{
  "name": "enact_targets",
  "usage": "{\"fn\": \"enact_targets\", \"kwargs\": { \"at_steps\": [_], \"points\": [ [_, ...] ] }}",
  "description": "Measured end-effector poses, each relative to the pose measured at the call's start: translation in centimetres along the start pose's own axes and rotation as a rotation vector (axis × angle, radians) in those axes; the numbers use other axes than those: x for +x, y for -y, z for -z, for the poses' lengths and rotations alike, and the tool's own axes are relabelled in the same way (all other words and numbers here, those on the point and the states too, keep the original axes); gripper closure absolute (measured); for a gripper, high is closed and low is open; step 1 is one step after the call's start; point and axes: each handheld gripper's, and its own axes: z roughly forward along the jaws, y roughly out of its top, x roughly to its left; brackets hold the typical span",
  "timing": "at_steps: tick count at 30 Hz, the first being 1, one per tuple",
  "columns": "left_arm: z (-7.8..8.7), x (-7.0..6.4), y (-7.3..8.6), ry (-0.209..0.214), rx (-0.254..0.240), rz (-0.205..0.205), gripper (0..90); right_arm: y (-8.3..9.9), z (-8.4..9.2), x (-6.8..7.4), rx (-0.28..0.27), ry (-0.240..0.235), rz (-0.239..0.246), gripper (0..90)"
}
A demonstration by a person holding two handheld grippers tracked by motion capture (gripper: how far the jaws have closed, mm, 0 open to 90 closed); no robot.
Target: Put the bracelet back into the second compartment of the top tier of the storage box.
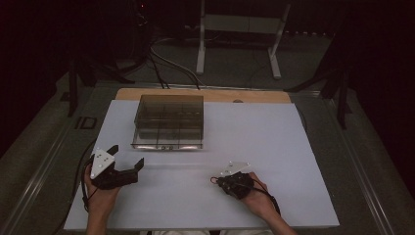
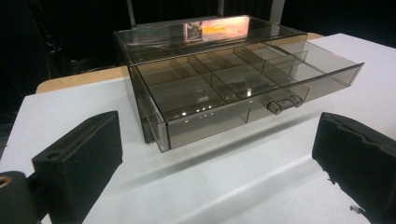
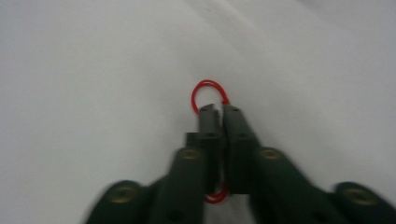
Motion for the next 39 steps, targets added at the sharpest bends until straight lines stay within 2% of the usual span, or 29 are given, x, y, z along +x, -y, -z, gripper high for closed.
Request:
{"fn": "enact_targets", "kwargs": {
  "at_steps": [3,10,22,39],
  "points": [
    [0.0,0.0,0.0,0.0,0.001,-0.001,3.3,-0.2,0.0,-0.1,0.011,-0.004,-0.002,90.0],
    [-0.1,0.1,0.0,-0.001,0.002,0.0,3.3,-0.1,0.4,-0.6,-0.018,-0.025,-0.037,90.0],
    [0.0,0.1,0.0,-0.003,-0.002,0.002,3.2,-0.6,1.0,-0.6,-0.034,-0.021,-0.027,90.0],
    [0.1,0.1,0.0,-0.001,-0.003,0.002,3.2,-1.3,2.0,-0.5,-0.062,-0.047,-0.036,90.0]
  ]
}}
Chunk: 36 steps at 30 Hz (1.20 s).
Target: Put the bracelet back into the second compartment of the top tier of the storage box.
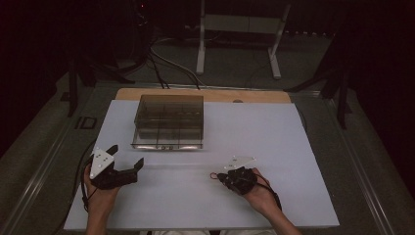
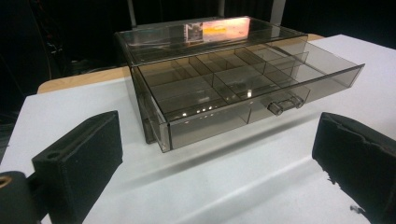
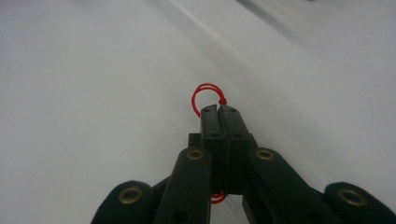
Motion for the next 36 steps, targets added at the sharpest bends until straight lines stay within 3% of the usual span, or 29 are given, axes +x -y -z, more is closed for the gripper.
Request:
{"fn": "enact_targets", "kwargs": {
  "at_steps": [36],
  "points": [
    [-0.1,0.0,0.0,0.001,0.001,0.0,3.2,-3.5,1.8,0.9,-0.05,-0.058,0.01,90.0]
  ]
}}
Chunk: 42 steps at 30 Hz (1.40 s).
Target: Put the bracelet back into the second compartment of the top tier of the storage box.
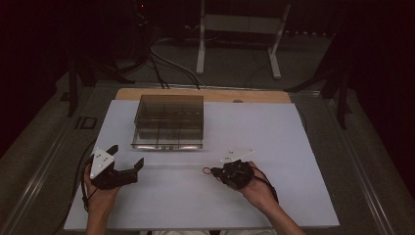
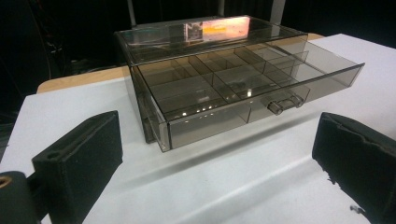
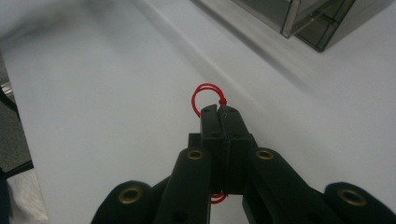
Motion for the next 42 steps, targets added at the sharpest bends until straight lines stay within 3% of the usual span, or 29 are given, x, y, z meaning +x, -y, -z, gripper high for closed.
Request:
{"fn": "enact_targets", "kwargs": {
  "at_steps": [23,42],
  "points": [
    [0.1,0.1,0.0,-0.004,0.0,-0.002,3.3,-2.9,0.3,0.4,-0.022,-0.022,0.028,90.0],
    [0.1,0.1,-0.1,-0.004,-0.001,-0.003,3.2,-4.6,0.0,0.3,-0.031,-0.032,0.021,90.0]
  ]
}}
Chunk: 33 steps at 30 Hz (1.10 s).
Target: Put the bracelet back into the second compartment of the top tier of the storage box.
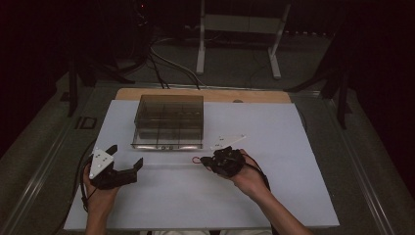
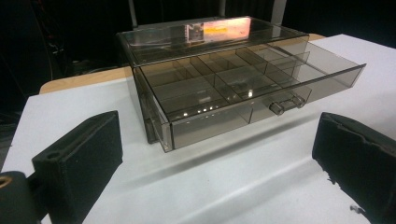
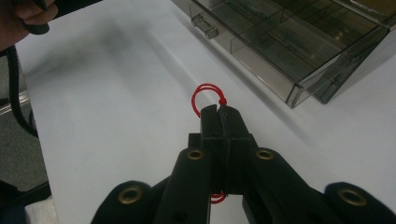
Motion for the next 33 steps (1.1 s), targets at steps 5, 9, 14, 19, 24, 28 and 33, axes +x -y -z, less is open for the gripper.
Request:
{"fn": "enact_targets", "kwargs": {
  "at_steps": [5,9,14,19,24,28,33],
  "points": [
    [0.0,0.0,0.0,0.0,0.001,-0.001,3.3,-0.6,0.0,-0.1,-0.007,0.001,0.002,90.0],
    [0.0,0.0,0.0,0.0,0.0,0.0,3.3,-0.9,-0.1,-0.2,-0.012,0.002,0.002,90.0],
    [0.0,0.0,0.0,0.0,0.001,-0.001,3.3,-1.3,-0.4,-0.4,-0.007,0.008,0.003,90.0],
    [-0.1,0.0,0.0,0.001,0.002,-0.001,3.3,-1.7,-0.6,-0.5,-0.009,0.005,0.002,90.0],
    [-0.1,0.0,0.0,0.001,0.003,-0.002,3.3,-2.0,-1.0,-0.8,-0.014,0.005,-0.003,90.0],
    [-0.1,0.0,0.1,0.001,0.003,-0.002,3.3,-2.0,-1.3,-1.0,-0.015,0.001,-0.013,90.0],
    [-0.1,0.0,0.1,0.002,0.003,-0.001,3.3,-2.2,-1.5,-1.0,-0.017,-0.002,-0.013,90.0]
  ]
}}
